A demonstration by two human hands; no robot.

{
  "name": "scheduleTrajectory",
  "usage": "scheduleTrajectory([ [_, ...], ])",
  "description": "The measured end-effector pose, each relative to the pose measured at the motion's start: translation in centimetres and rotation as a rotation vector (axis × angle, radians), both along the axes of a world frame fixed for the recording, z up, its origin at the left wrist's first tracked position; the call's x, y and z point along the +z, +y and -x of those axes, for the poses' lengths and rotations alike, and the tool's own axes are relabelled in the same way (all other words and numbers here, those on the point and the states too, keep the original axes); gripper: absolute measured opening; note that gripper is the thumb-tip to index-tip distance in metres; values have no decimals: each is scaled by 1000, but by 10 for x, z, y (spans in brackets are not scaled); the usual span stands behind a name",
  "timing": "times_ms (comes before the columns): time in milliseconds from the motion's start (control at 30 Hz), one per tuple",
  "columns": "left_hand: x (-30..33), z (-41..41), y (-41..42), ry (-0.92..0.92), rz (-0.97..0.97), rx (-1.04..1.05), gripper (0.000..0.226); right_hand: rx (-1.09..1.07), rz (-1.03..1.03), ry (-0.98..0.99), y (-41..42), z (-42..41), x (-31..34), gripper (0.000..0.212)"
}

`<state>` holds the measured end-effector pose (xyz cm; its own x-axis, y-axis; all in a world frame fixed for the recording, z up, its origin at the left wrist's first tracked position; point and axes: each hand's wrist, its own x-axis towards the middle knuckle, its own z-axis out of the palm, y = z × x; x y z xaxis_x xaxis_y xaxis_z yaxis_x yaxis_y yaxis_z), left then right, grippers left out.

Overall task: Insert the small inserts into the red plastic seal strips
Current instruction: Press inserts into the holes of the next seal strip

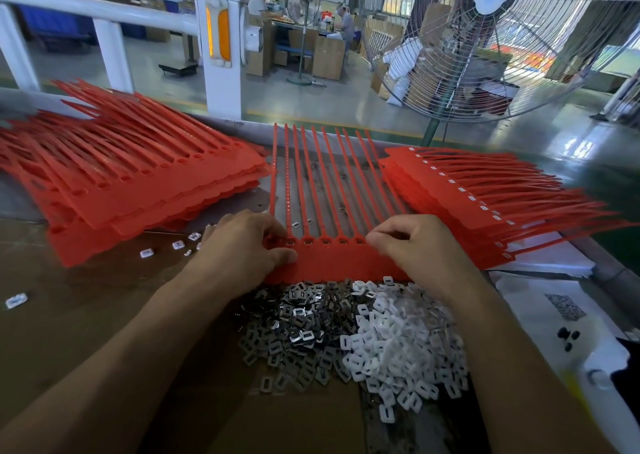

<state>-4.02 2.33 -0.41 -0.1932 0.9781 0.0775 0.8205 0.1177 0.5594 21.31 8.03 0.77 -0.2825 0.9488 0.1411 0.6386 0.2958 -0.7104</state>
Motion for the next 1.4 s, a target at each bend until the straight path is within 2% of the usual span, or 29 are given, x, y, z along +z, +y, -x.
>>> scheduleTrajectory([
  [100,0,0,0,0,1,3,38,259,98,-116,-8,11,3,5],
  [200,-1,-1,1,2,-7,1,38,359,107,-174,-11,22,-1,3],
  [400,-1,-1,2,8,-14,1,36,400,100,-226,-10,25,-6,18],
  [600,-3,-1,3,7,-15,1,36,397,59,-253,-12,25,-5,10],
  [800,-3,0,3,6,-17,2,36,367,115,-129,-14,23,-2,7],
  [1067,-2,0,1,-7,-2,-4,37,168,-4,32,-11,16,0,10],
  [1267,-2,1,1,2,2,-7,39,-176,-54,199,7,-5,-2,15],
  [1400,-2,1,1,-2,5,-7,39,-304,-62,268,19,-21,-5,14],
])
